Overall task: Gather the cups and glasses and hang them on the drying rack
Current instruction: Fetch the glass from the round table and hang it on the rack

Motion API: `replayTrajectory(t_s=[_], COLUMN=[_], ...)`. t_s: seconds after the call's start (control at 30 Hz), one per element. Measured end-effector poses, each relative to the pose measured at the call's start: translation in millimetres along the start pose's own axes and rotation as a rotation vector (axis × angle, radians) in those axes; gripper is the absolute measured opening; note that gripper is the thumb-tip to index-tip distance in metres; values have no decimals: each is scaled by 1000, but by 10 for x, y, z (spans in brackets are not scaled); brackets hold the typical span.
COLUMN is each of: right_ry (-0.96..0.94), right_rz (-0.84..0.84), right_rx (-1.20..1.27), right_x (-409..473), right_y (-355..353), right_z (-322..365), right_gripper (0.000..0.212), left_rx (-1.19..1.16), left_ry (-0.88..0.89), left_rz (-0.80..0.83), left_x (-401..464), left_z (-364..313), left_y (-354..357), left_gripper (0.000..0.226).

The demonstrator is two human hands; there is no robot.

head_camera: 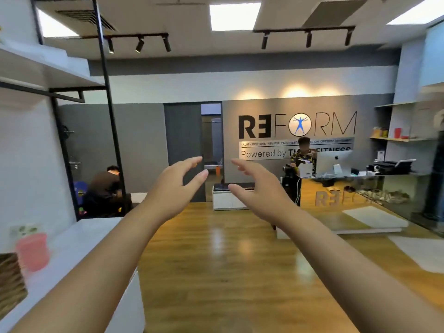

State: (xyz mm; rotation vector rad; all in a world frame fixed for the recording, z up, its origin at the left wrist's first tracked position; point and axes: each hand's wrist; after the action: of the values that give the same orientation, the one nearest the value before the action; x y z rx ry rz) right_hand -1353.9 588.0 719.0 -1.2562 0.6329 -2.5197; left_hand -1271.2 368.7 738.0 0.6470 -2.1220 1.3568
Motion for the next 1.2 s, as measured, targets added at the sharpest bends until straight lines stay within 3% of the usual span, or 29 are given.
replayTrajectory(t_s=[0.33, 0.57, 0.97, 1.2], right_ry=[209, 350, 572, 660], right_rz=[-169, -334, -608, -697], right_rx=[-246, -389, -675, -814], right_x=[297, 431, -191, -705], right_y=[-476, -892, -2506, -3885], right_z=[-1427, -2046, -2960, -3635], right_gripper=[64, 64, 64, 64], left_rx=[-190, -314, -576, -676], left_ry=[197, 411, 741, 832], left_rz=[170, 278, 422, 466], left_x=[1235, 2153, 2723, 2915], left_z=[58, -214, -2057, -3660], left_y=[1697, 2724, 4558, 5613], left_gripper=[57, 54, 55, 56])
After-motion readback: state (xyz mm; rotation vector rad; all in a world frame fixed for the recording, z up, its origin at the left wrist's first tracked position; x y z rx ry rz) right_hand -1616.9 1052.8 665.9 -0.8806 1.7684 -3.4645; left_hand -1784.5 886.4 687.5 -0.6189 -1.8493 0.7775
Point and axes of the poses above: each hand's wrist, its own x-axis towards the middle knuckle, its own y-axis out of the palm, z = x × y, and after that the axes turned 9 degrees about x, right-handed
